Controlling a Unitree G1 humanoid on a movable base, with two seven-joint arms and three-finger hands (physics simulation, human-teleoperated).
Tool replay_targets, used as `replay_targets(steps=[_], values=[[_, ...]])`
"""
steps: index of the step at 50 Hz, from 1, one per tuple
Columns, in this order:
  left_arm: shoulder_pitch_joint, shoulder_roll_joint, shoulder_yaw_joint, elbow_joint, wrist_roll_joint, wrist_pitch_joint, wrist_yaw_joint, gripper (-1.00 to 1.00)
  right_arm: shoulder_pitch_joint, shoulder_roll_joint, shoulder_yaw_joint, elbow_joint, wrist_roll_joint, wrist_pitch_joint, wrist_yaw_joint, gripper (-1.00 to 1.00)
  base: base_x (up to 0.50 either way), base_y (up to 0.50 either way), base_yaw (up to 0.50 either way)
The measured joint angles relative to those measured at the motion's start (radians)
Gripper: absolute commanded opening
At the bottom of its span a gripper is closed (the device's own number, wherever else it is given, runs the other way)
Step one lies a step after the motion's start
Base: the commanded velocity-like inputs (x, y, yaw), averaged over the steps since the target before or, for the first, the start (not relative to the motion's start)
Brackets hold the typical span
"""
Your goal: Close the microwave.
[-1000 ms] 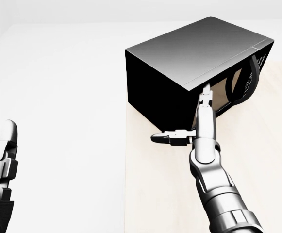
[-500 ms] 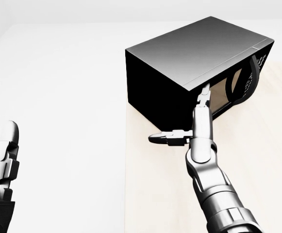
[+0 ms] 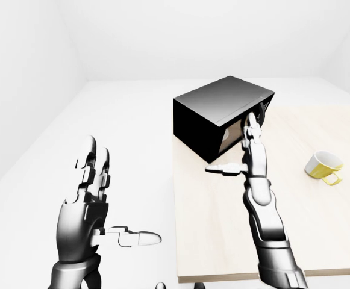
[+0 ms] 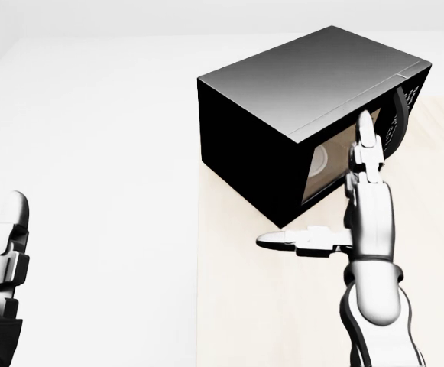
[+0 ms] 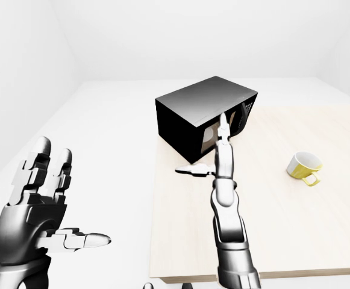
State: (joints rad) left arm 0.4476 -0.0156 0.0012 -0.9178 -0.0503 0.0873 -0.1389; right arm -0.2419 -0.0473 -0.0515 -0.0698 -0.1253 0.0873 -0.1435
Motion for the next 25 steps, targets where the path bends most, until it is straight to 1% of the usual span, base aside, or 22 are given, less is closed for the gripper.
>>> replay_targets(steps=[5, 11, 17, 25], values=[[0.002, -0.001, 0.001, 0.002, -0.001, 0.0, -0.002, 1.0, 0.156, 0.013, -0.012, -0.173, -0.002, 0.0, 0.038, 1.0, 0.0, 0.0, 0.0], [0.005, -0.001, 0.004, 0.002, -0.004, 0.0, -0.004, 1.0, 0.285, 0.033, -0.015, -0.353, -0.015, 0.0, 0.075, 1.0, 0.0, 0.0, 0.0], [0.004, -0.003, 0.007, 0.004, -0.005, 0.0, -0.007, 1.0, 0.366, 0.046, -0.003, -0.463, -0.028, 0.0, 0.097, 1.0, 0.0, 0.0, 0.0], [0.002, -0.004, 0.01, 0.005, -0.006, 0.0, -0.009, 1.0, 0.424, 0.055, 0.017, -0.534, -0.039, 0.0, 0.111, 1.0, 0.0, 0.0, 0.0]])
